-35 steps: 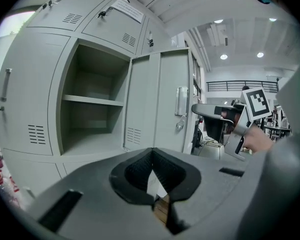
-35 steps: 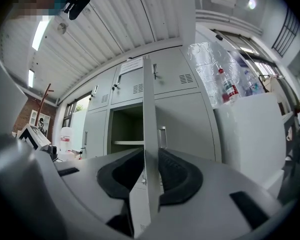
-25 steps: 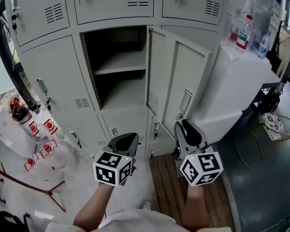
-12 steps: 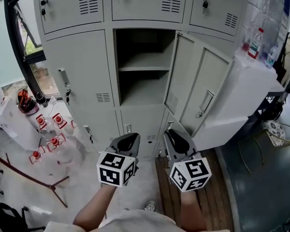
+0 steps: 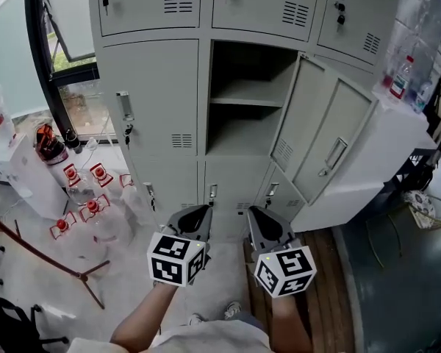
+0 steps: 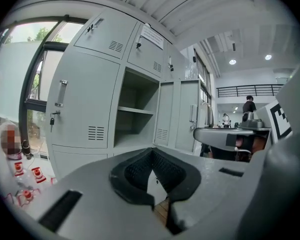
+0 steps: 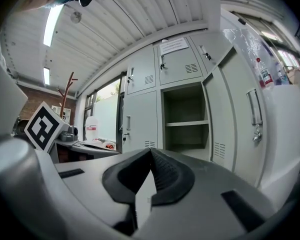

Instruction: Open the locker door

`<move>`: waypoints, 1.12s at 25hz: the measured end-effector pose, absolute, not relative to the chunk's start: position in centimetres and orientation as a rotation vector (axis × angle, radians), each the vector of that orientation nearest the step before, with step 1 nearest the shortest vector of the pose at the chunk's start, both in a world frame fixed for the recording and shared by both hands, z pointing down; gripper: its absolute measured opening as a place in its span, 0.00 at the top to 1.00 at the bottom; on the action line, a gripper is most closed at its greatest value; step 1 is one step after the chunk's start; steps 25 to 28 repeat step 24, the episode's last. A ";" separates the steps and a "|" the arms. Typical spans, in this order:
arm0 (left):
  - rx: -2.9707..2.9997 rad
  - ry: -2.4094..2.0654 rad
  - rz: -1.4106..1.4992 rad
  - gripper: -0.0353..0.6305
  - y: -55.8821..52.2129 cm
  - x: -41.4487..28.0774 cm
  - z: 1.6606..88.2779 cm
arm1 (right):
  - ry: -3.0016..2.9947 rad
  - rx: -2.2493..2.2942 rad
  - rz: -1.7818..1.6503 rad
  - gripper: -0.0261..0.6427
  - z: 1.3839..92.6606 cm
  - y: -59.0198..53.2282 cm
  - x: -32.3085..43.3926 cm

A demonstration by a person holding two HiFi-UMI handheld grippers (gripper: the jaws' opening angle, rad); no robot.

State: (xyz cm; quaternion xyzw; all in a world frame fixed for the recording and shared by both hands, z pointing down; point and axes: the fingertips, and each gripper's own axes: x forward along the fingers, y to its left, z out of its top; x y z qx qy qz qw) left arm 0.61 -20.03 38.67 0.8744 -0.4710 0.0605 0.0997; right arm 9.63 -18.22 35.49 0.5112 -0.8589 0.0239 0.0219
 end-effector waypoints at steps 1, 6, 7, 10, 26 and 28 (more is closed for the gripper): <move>2.585 -1.393 0.182 0.94 -19.8 0.2 38.8 | -2.662 1.582 0.077 0.96 35.6 -18.1 9.3; 2.571 -1.407 0.174 0.94 -19.2 -1.9 39.0 | -2.672 1.569 0.079 0.95 35.6 -17.6 7.3; 2.573 -1.405 0.171 0.94 -19.2 -2.1 38.9 | -2.669 1.571 0.078 0.95 35.6 -17.5 7.1; 2.574 -1.394 0.173 0.94 -18.9 -2.7 39.0 | -2.658 1.583 0.087 0.96 35.8 -17.3 6.7; 2.570 -1.361 0.168 0.94 -18.1 -4.2 39.6 | -2.633 1.589 0.084 0.95 36.3 -16.2 4.9; 2.570 -1.361 0.168 0.94 -18.1 -4.2 39.6 | -2.633 1.589 0.084 0.95 36.3 -16.2 4.9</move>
